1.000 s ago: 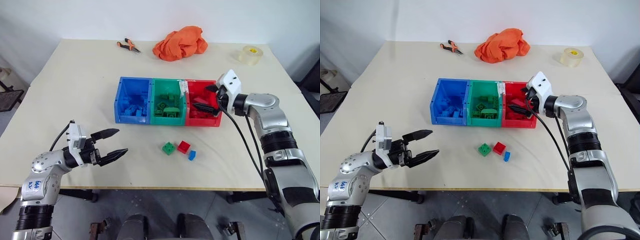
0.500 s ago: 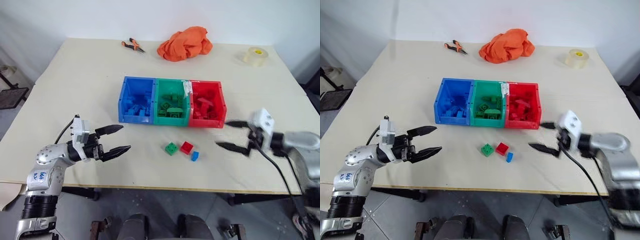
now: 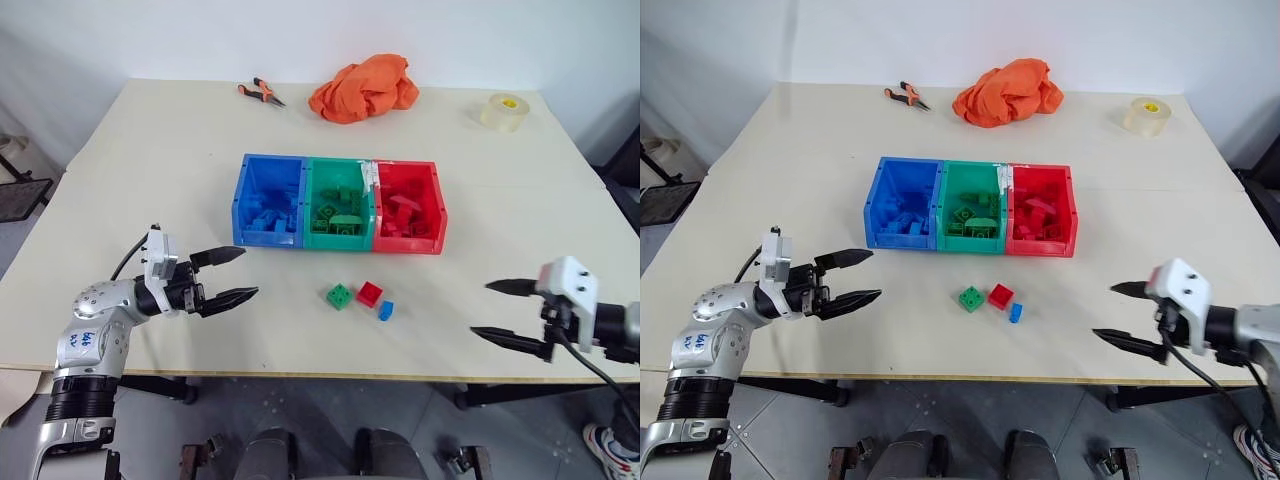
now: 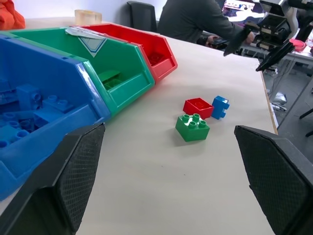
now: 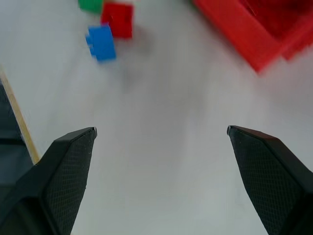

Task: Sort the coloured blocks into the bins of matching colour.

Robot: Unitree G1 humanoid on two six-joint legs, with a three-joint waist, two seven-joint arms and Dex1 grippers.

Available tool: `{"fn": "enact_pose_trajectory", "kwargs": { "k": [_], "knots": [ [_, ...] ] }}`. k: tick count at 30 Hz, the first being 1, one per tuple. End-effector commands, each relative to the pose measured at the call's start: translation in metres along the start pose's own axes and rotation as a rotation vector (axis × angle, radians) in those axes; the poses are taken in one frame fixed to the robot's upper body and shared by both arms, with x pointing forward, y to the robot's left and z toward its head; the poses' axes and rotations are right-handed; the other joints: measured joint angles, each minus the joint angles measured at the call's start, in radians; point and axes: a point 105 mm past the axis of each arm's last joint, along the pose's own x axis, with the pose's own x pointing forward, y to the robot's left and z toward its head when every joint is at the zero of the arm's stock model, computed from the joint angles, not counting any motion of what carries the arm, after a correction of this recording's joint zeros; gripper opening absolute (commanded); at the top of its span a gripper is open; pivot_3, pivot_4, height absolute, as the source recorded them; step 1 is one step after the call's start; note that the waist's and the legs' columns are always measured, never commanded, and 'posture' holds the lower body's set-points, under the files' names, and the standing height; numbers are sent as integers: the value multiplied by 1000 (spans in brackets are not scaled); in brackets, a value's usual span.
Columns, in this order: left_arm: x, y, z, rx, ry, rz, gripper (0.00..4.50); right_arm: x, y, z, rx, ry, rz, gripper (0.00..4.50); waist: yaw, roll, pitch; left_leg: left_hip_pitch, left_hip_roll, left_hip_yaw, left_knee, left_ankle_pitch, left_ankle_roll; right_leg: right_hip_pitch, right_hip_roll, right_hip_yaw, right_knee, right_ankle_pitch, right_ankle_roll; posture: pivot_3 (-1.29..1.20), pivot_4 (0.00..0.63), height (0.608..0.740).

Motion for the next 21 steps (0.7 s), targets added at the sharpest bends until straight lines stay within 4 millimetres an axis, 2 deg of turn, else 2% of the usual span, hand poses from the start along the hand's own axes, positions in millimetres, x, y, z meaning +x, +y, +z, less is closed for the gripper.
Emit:
{"fn": "enact_pose_trajectory", "kwargs": {
  "k": [1,4,8,11,15,18,21],
  "knots": [
    [4,-2,7,39,-11,-14,4500,27,11,12,-12,-49,69,4470,1,0,0,0,0,0,0,0,0,0,0,0,0,0,0,0,150,740],
    [3,-8,7,39,-15,-6,4500,58,16,17,-26,-68,129,4470,1,0,0,0,-1,0,0,0,0,0,0,0,0,0,0,0,150,740],
    [-2,-14,7,38,-15,17,4500,87,14,14,-43,-49,154,4470,-1,0,0,-1,-1,-1,0,0,0,0,0,0,0,0,0,0,150,740],
    [-8,-18,6,36,-11,45,4500,100,12,9,-55,-35,176,4470,1,0,0,-1,-1,-1,0,0,0,0,0,-1,1,0,0,0,150,740],
    [-10,-24,7,33,-11,68,4500,107,13,9,-59,-38,198,4470,2,0,0,-1,-1,-2,1,0,0,0,0,-1,1,0,0,0,150,740],
    [-12,-27,7,30,-13,86,4500,110,17,8,-67,-33,227,3886,-2,0,0,-1,-1,-2,1,0,0,0,0,-1,1,0,0,0,150,740],
    [-11,-27,7,30,-15,91,4500,109,15,9,-73,-38,213,2907,-2,0,0,-1,-1,-2,1,0,0,0,0,-1,1,0,0,0,150,740]
  ]
}}
